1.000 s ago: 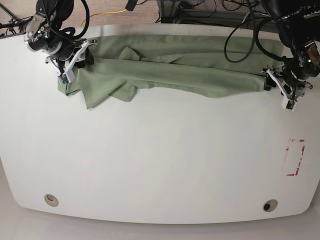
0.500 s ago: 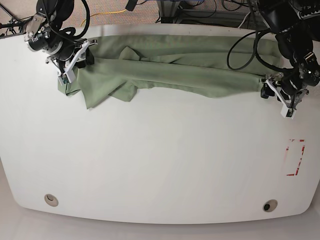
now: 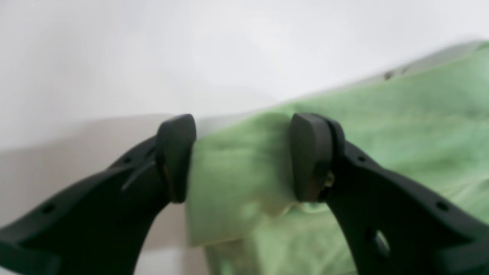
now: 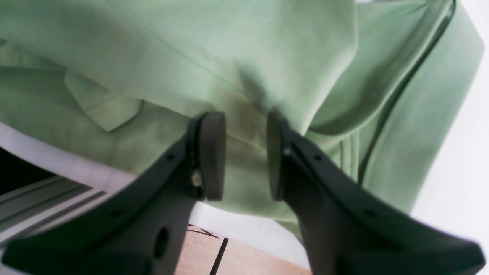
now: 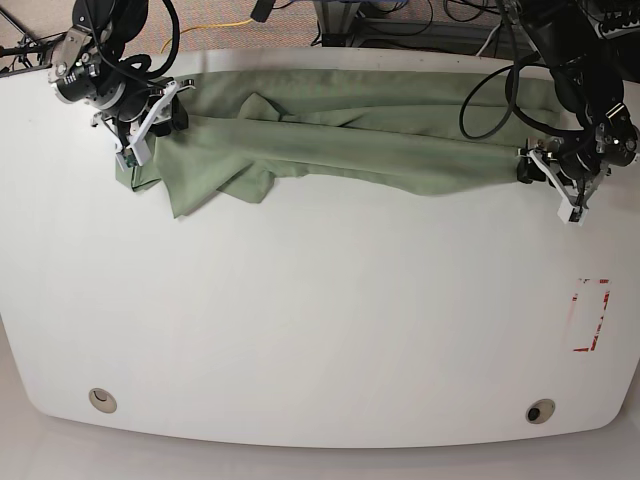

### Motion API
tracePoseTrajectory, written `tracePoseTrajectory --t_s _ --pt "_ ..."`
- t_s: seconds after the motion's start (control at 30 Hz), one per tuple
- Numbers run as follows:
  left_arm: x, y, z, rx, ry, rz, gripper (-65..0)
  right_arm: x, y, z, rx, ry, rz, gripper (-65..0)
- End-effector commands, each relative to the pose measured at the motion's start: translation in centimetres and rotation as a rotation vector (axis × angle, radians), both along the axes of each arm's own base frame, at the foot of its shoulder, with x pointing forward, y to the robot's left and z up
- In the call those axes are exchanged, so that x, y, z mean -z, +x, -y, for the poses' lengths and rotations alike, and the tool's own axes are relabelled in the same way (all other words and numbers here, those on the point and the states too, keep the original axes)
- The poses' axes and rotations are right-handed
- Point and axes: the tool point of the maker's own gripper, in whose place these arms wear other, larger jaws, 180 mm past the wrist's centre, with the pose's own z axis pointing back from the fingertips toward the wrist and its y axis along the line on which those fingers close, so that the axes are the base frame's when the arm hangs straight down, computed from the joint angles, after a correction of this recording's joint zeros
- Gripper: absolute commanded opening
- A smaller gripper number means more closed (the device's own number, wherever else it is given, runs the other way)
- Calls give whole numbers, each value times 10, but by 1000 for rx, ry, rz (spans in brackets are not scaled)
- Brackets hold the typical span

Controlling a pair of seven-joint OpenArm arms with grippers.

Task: Fold the T-shirt properly
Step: 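Pull the folded shirt corner outward with the left gripper to straighten it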

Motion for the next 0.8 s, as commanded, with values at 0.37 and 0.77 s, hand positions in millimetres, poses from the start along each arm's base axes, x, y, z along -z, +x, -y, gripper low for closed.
tracePoseTrajectory --t_s 0.37,0.77 --pt "-3 3 -14 -8 43 -8 -603 -9 7 1 -11 -6 43 -479" --pt "-70 38 3 38 118 251 -611 -9 7 1 -11 -6 43 -479"
